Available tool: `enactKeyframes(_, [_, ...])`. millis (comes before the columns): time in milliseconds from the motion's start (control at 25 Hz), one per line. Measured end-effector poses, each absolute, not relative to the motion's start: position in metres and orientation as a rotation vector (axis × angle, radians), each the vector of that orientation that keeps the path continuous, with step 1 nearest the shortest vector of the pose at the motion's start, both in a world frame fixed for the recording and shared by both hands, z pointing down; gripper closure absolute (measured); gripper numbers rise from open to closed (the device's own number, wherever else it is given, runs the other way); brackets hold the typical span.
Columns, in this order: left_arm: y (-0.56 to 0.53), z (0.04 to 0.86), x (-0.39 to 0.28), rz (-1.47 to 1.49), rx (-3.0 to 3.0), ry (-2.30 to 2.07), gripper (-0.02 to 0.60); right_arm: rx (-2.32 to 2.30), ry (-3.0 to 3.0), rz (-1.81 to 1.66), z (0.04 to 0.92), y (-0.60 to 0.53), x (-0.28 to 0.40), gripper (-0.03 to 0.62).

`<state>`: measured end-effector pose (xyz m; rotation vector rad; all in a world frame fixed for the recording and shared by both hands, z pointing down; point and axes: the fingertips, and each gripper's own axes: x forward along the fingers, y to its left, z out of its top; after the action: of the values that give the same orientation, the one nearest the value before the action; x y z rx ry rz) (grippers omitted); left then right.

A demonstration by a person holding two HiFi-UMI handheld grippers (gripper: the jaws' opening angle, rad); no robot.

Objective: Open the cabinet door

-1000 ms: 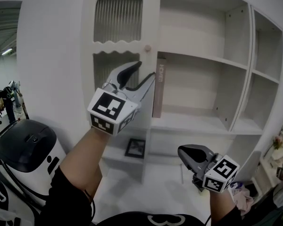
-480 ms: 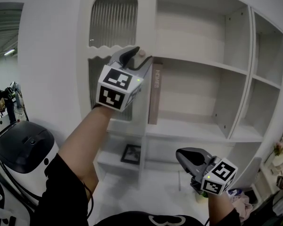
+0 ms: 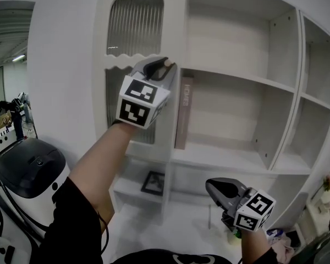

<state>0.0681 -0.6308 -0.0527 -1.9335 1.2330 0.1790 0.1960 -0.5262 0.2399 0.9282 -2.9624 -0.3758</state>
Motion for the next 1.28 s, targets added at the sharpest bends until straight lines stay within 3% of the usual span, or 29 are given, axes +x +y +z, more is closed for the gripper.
enactKeyframes(1280, [-0.598, -0.051, 0.057, 0.088, -1.965, 1.168, 0.502, 0.838, -2.994, -0.397, 0.241, -0.497, 0.162, 0.594])
